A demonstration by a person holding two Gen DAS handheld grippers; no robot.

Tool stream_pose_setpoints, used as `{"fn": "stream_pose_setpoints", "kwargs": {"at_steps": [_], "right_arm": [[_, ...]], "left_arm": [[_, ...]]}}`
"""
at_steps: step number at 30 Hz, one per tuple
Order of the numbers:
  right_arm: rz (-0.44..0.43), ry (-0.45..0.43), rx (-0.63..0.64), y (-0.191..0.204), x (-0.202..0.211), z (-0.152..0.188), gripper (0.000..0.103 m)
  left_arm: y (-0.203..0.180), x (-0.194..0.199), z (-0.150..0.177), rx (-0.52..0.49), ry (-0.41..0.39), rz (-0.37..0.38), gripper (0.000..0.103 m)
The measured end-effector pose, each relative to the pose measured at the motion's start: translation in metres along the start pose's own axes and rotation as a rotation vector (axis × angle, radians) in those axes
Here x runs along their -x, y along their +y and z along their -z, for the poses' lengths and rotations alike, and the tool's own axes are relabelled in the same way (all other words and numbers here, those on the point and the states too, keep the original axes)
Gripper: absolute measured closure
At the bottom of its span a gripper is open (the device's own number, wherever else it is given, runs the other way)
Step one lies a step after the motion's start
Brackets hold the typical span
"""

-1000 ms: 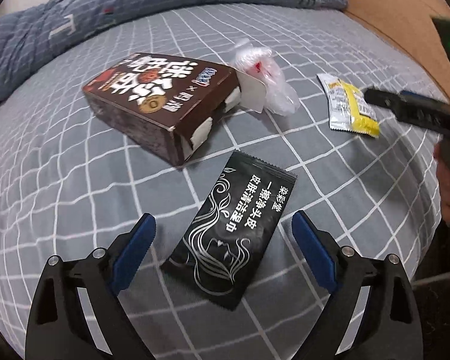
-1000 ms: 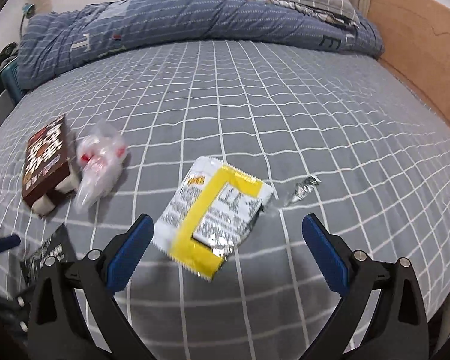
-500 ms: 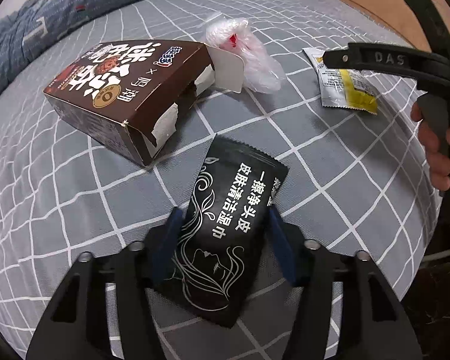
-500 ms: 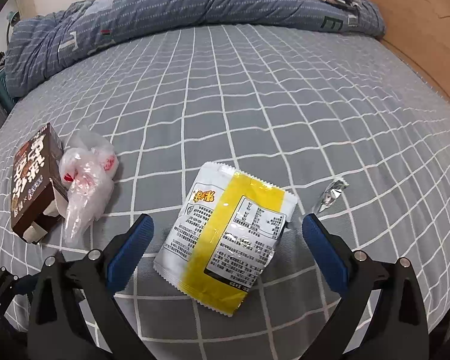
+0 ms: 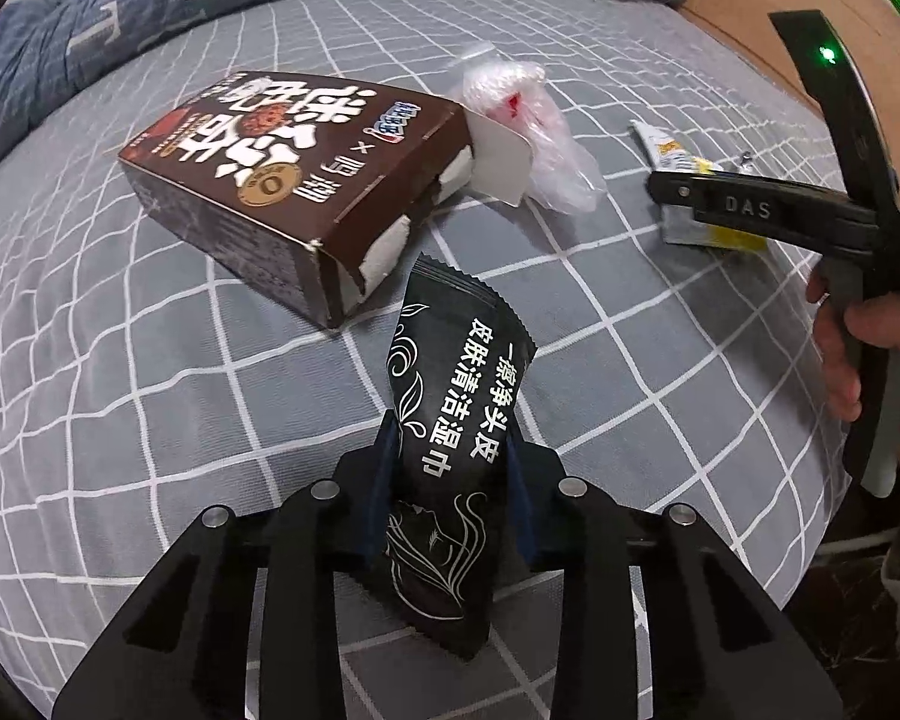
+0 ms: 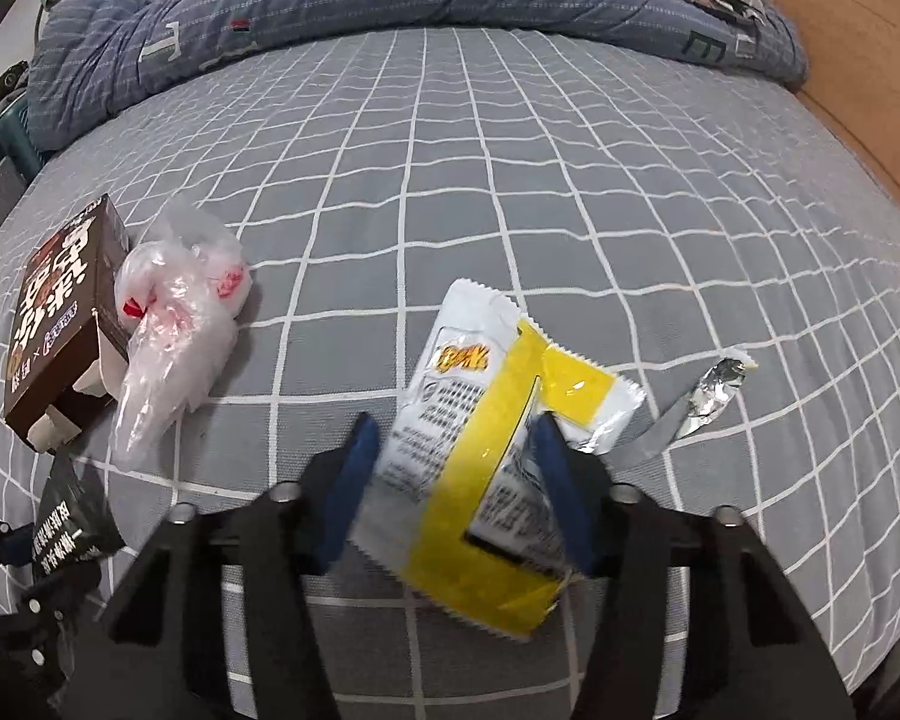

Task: Collect trash
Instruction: 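Grasp the black wipe packet with the left tool while the right tool grasps the yellow wrapper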

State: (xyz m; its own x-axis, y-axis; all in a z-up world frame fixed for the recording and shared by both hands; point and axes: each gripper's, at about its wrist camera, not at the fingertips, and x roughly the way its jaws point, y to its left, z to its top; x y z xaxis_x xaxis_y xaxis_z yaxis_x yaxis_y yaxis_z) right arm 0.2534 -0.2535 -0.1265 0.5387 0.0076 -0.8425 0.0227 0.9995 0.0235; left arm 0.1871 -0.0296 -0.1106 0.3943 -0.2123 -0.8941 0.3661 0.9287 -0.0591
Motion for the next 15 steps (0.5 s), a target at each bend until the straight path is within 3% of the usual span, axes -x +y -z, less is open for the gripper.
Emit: {"fn": "stream_pose_setpoints", "kwargs": {"at_steps": [1,3,4,15], "right_arm": [[0.0,-0.002,0.001,-0.001,0.001,0.0,0.06],[0.01,-0.005,0.001,-0.004,0.001,-0.001,0.081],[0.006,-0.007,-0.001,-0.006,0.002,-0.001,0.084],[0.024,-0.055,0.005,-0.013,0.022,-0.006,0.087]], "left_arm": [[-0.002,0.001,0.001,0.003,0.001,-0.004,0.072],[0.0,0.004,0.0,0.009,0.0,-0.014,0.072],[0.0,0.005,0.0,0.012,-0.002,-0.016,0.072],[0.001,0.029,0.003,0.064,-0.044,-0.043,0.072]]}}
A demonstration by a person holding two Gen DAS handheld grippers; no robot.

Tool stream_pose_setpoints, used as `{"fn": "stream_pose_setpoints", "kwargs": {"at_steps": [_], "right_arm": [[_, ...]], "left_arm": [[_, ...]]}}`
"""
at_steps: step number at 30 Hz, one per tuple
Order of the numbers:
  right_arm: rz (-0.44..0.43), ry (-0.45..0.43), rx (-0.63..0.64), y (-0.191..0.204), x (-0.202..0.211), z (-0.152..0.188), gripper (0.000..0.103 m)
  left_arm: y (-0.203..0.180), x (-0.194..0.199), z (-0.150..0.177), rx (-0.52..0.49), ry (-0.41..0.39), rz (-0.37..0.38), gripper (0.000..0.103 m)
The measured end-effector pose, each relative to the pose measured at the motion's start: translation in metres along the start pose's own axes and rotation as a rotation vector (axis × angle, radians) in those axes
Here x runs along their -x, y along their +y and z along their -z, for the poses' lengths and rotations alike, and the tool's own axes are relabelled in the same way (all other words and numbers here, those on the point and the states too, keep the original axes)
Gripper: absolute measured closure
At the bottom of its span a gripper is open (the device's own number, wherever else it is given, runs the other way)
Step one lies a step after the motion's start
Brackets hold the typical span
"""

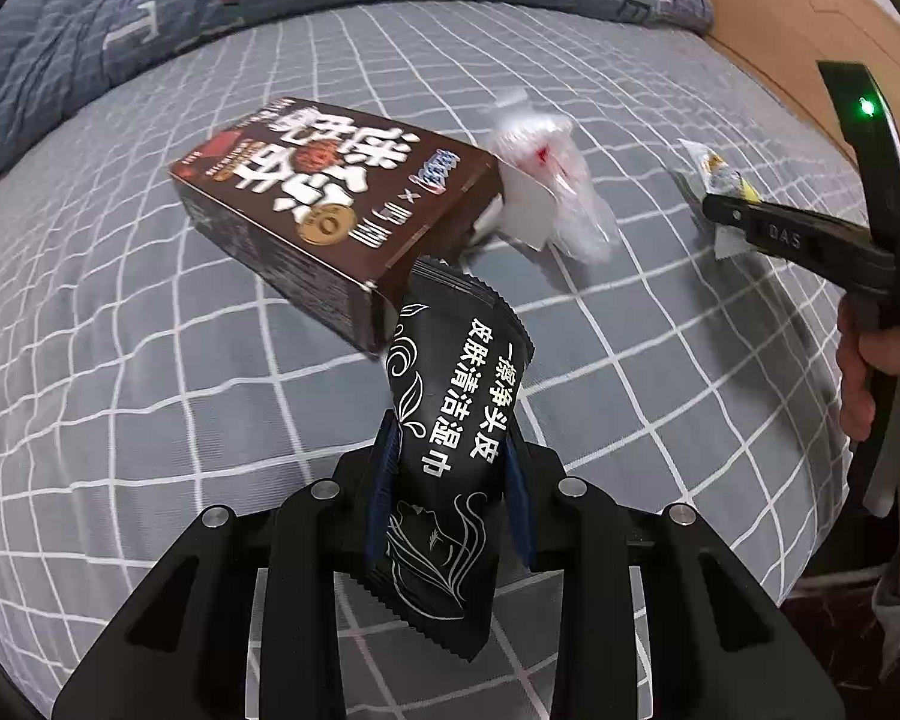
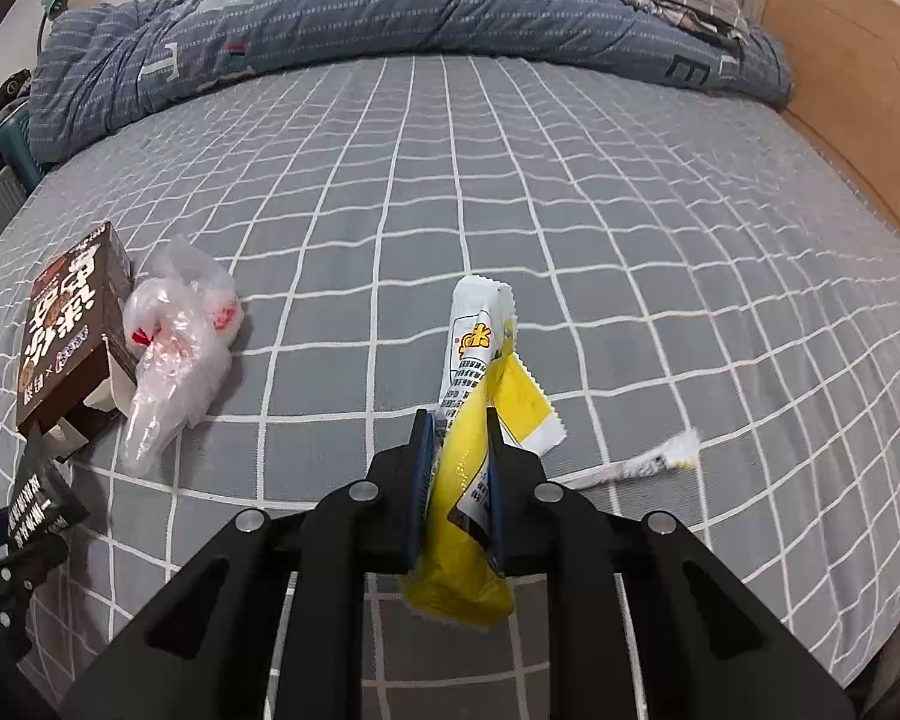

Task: Collect trash
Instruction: 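Grasp the black wipe packet with the left tool while the right tool grasps the yellow wrapper, then carry the wipe packet and yellow wrapper down over the black bin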

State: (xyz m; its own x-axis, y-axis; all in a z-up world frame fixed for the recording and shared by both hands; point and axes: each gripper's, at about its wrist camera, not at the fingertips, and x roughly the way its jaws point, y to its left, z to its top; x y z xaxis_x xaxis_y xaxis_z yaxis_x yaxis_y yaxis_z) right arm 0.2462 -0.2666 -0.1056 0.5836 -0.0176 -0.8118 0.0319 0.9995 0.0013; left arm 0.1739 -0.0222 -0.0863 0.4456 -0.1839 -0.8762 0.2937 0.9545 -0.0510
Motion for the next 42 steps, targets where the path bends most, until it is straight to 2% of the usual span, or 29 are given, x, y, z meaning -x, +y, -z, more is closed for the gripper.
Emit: {"fn": "stream_pose_setpoints", "kwargs": {"at_steps": [13,24,30,42], "right_arm": [[0.018,-0.083,0.086,0.018,0.043,0.008,0.087],[-0.039,-0.132,0.143,0.041,0.082,0.028,0.087],[-0.117,-0.15,0.154,0.044,0.103,0.044,0.089],[-0.183,-0.162,0.167,0.042,0.131,0.067,0.09]], "left_arm": [[0.011,0.031,0.001,0.099,-0.067,-0.069,0.072],[0.008,0.049,0.017,0.191,-0.133,-0.107,0.072],[0.003,0.06,0.029,0.219,-0.174,-0.123,0.072],[-0.007,0.076,0.06,0.263,-0.194,-0.153,0.072]]}}
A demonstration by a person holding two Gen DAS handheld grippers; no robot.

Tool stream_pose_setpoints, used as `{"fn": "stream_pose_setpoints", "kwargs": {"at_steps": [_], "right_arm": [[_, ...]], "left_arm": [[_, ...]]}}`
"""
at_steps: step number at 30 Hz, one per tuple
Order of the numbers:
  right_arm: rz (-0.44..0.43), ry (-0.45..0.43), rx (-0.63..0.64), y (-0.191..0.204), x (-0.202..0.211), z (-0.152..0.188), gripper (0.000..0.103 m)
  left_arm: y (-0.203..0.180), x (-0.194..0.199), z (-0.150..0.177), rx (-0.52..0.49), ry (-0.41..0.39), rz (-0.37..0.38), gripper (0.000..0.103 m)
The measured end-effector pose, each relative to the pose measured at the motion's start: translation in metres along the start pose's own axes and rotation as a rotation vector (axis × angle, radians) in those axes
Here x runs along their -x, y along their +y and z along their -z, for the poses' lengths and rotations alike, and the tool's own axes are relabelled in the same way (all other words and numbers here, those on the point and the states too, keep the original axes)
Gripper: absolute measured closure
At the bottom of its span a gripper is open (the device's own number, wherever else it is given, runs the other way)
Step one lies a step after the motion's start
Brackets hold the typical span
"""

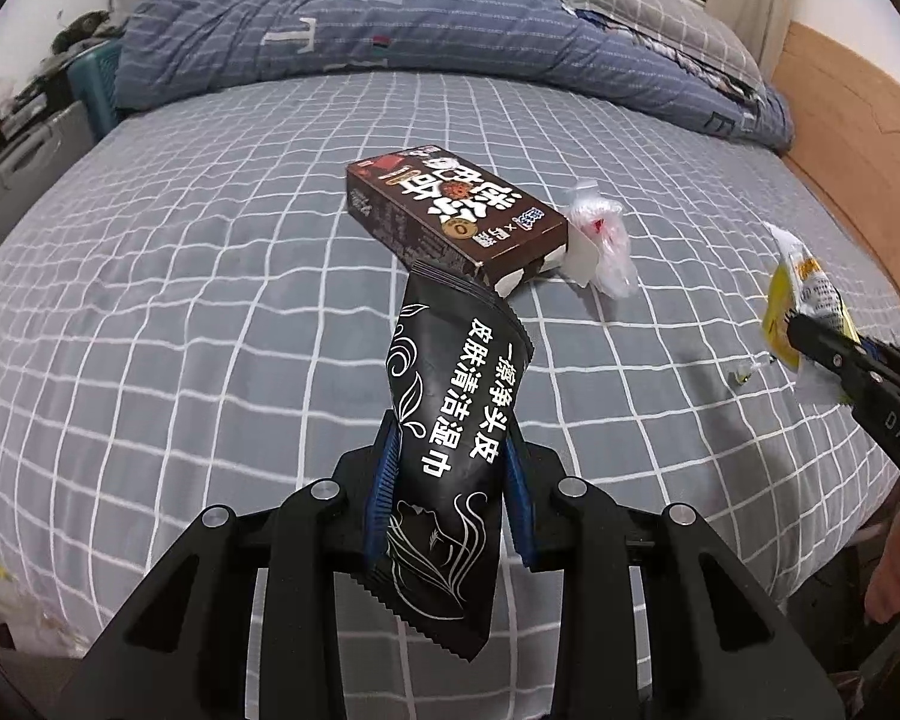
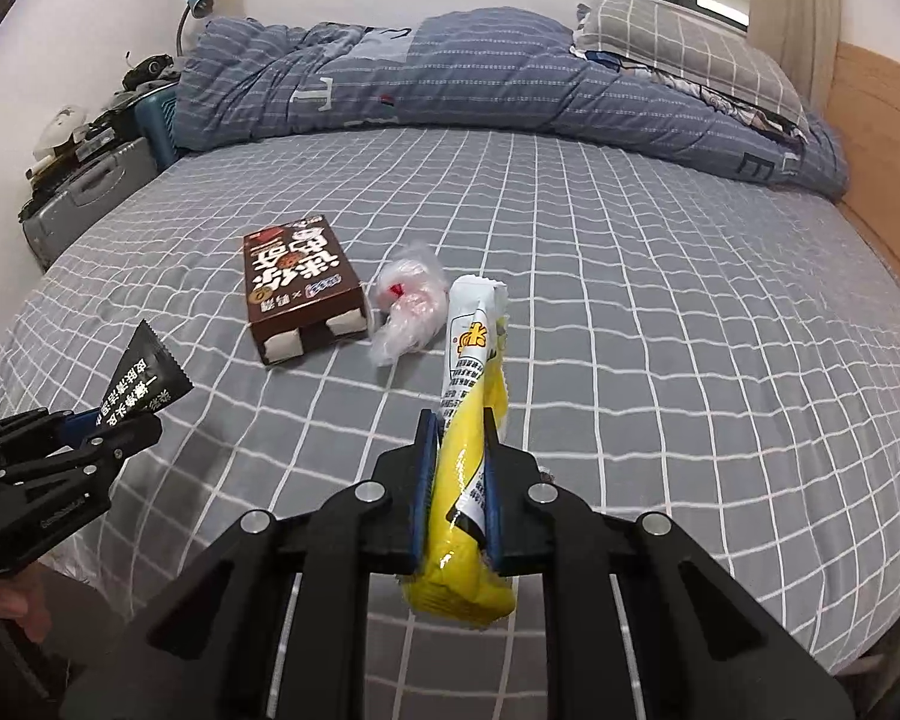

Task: Collect trash
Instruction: 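Carry the wipe packet and yellow wrapper down over the black bin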

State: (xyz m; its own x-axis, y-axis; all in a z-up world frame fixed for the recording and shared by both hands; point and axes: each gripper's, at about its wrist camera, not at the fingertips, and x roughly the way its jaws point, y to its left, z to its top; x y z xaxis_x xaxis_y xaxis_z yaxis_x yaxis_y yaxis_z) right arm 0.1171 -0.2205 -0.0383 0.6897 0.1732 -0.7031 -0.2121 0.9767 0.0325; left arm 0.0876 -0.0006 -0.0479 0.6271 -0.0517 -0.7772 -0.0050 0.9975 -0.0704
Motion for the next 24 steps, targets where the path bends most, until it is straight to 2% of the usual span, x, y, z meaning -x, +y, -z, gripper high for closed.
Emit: {"fn": "stream_pose_setpoints", "kwargs": {"at_steps": [24], "right_arm": [[0.002,0.018,0.002,0.03,0.055,0.059,0.09]], "left_arm": [[-0.012,0.043,0.064,0.007,0.011,0.008,0.072]]}}
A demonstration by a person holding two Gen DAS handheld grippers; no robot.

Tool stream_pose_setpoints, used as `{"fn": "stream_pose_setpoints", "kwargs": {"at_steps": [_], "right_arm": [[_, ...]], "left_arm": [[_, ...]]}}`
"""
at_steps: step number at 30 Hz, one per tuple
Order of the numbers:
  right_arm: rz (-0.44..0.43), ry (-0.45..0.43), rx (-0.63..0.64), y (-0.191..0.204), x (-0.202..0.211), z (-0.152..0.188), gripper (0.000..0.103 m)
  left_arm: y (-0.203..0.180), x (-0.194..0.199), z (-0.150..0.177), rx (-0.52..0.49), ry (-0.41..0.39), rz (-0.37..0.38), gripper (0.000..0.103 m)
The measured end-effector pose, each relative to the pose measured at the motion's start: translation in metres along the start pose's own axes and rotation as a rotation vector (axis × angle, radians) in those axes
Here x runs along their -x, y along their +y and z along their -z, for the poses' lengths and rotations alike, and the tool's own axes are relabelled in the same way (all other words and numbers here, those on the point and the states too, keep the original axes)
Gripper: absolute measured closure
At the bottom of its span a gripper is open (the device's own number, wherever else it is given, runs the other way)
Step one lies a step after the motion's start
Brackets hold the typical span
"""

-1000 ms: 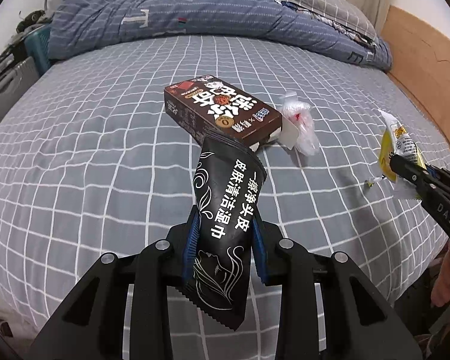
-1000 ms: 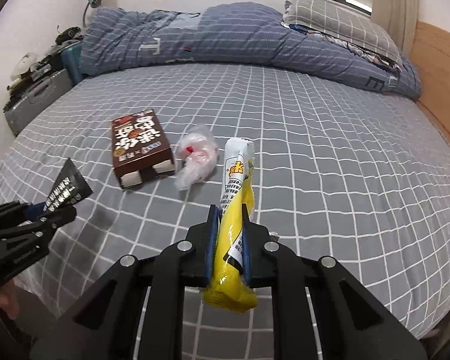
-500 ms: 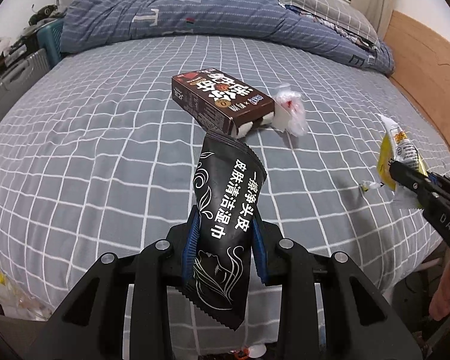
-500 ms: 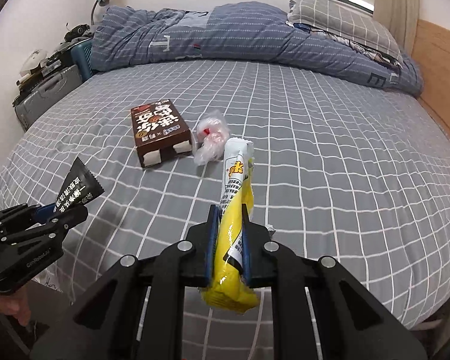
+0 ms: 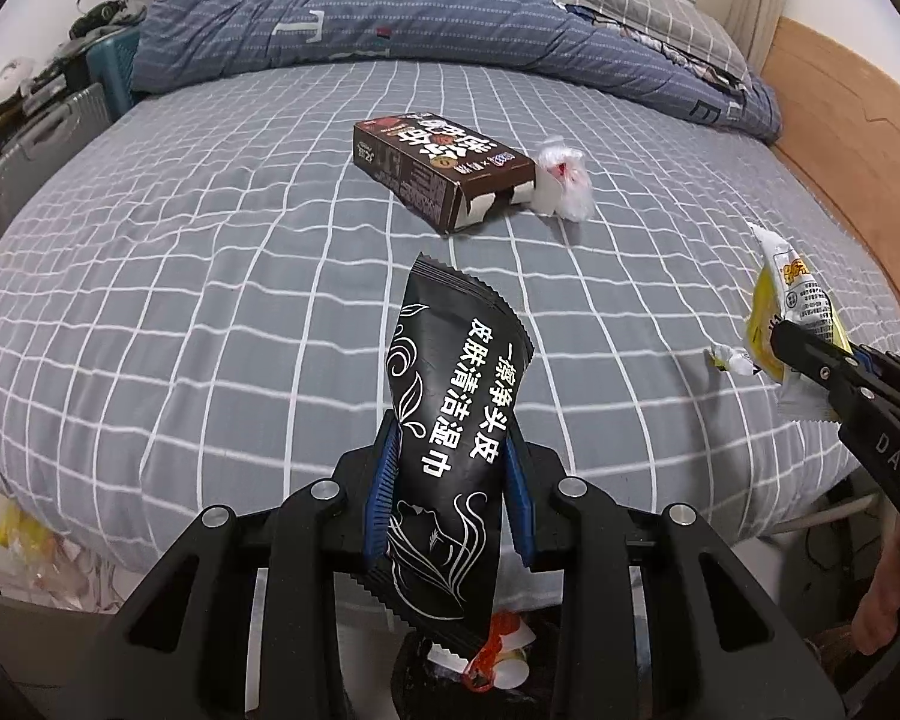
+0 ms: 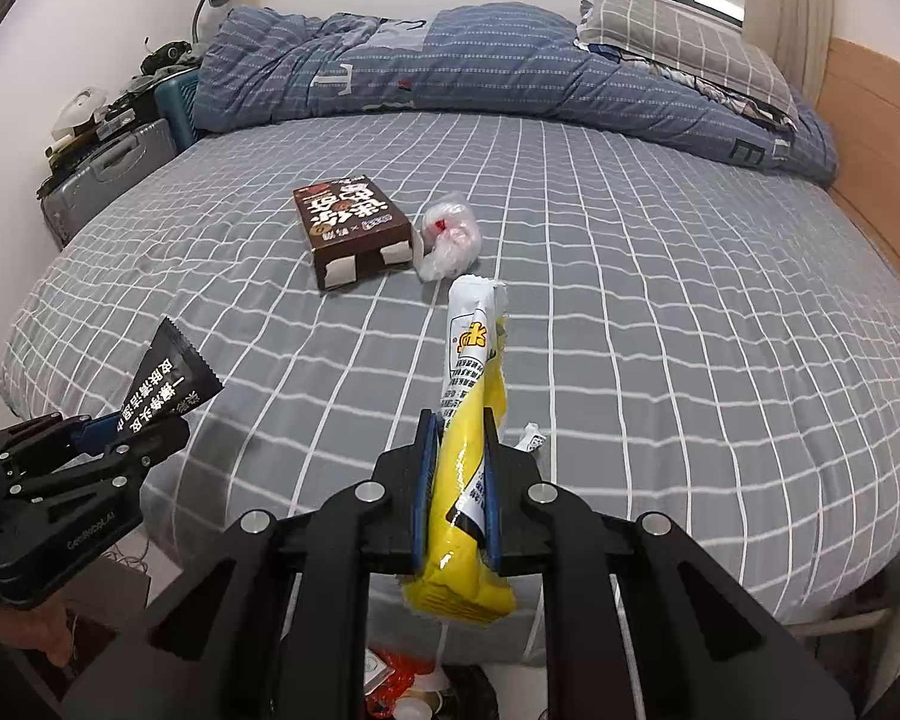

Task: Collect trash
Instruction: 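Carry the wipe packet and yellow wrapper down over the black bin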

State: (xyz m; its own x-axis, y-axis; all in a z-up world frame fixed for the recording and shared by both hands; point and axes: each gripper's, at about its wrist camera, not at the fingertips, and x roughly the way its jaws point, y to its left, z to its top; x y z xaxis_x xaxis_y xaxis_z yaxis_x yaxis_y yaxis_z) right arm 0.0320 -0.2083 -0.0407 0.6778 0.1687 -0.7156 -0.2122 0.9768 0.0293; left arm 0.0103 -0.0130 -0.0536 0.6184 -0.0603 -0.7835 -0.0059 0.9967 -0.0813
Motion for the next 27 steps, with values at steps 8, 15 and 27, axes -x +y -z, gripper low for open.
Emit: {"fn": "stream_pose_setpoints", "kwargs": {"at_steps": [8,15,27], "right_arm": [[-0.007,0.006,-0.008,0.009,0.02,0.023,0.09],[-0.009,0.014,-0.003,0.021,0.039,0.049,0.09],[-0.016,0.044,-0.002,0.038,0.063,0.091,0.09]], "left_arm": [[-0.001,0.018,0.022,0.0,0.004,0.006,0.072],[-0.001,0.036,0.044,0.004,0.004,0.019,0.072],[-0.007,0.055,0.081,0.007,0.027,0.027,0.072]]}}
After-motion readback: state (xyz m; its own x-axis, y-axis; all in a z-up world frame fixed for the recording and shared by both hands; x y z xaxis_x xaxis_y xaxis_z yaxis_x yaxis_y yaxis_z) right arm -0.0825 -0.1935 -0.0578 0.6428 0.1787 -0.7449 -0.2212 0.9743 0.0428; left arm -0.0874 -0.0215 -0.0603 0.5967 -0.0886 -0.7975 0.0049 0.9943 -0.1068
